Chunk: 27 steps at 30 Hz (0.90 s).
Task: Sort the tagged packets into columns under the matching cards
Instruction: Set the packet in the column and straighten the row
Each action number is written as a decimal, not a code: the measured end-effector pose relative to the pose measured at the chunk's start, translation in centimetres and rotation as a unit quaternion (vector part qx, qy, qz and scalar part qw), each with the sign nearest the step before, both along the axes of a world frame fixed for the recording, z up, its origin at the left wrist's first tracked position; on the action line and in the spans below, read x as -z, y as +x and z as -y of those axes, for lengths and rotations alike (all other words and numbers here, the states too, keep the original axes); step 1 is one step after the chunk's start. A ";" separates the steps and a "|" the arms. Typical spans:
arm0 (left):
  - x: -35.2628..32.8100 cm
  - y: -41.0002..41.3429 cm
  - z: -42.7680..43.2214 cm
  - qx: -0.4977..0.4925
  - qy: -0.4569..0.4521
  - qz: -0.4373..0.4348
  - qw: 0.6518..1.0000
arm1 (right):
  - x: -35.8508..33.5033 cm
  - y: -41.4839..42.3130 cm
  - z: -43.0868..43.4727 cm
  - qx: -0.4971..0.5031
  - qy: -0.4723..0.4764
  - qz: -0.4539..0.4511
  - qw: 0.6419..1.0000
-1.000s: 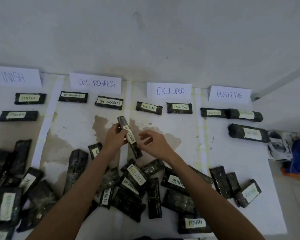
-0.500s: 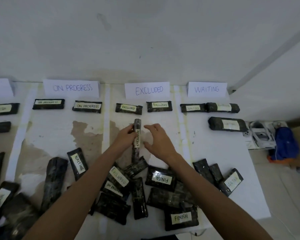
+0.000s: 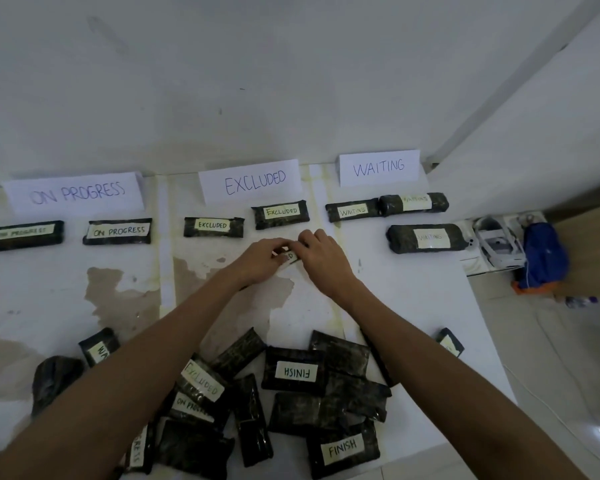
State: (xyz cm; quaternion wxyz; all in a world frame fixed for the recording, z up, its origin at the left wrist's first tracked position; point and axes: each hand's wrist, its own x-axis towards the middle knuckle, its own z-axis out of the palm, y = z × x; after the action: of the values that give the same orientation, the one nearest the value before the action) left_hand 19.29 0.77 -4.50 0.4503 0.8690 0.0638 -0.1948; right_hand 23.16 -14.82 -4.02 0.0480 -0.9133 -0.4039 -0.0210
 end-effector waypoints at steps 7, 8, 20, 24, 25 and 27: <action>2.3 1.3 -1.2 -0.002 0.170 0.081 0.982 | 2.7 4.5 1.7 0.125 0.061 -0.084 0.987; 2.5 1.4 -1.3 -0.003 0.180 0.090 0.980 | 2.9 4.8 1.9 0.136 0.069 -0.100 0.983; 2.0 -0.8 -2.2 -0.006 0.218 0.138 0.966 | 1.7 4.1 2.2 0.127 0.047 -0.134 0.982; 1.4 -5.5 -2.9 -0.048 0.206 0.130 0.969 | 1.0 -0.4 2.2 0.114 0.063 -0.194 0.972; 1.5 -6.9 -3.1 -0.043 0.206 0.127 0.969 | 1.0 -1.7 2.2 0.104 0.066 -0.224 0.967; 2.2 -10.4 -3.7 -0.021 0.208 0.117 0.971 | 1.0 -4.6 1.9 0.065 0.071 -0.293 0.951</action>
State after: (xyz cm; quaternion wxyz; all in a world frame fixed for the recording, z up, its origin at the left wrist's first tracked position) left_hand 8.88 4.45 -6.71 0.2685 0.9587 0.0684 -0.0648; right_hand 18.55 -16.71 -5.00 0.2269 -0.8979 -0.3094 0.2156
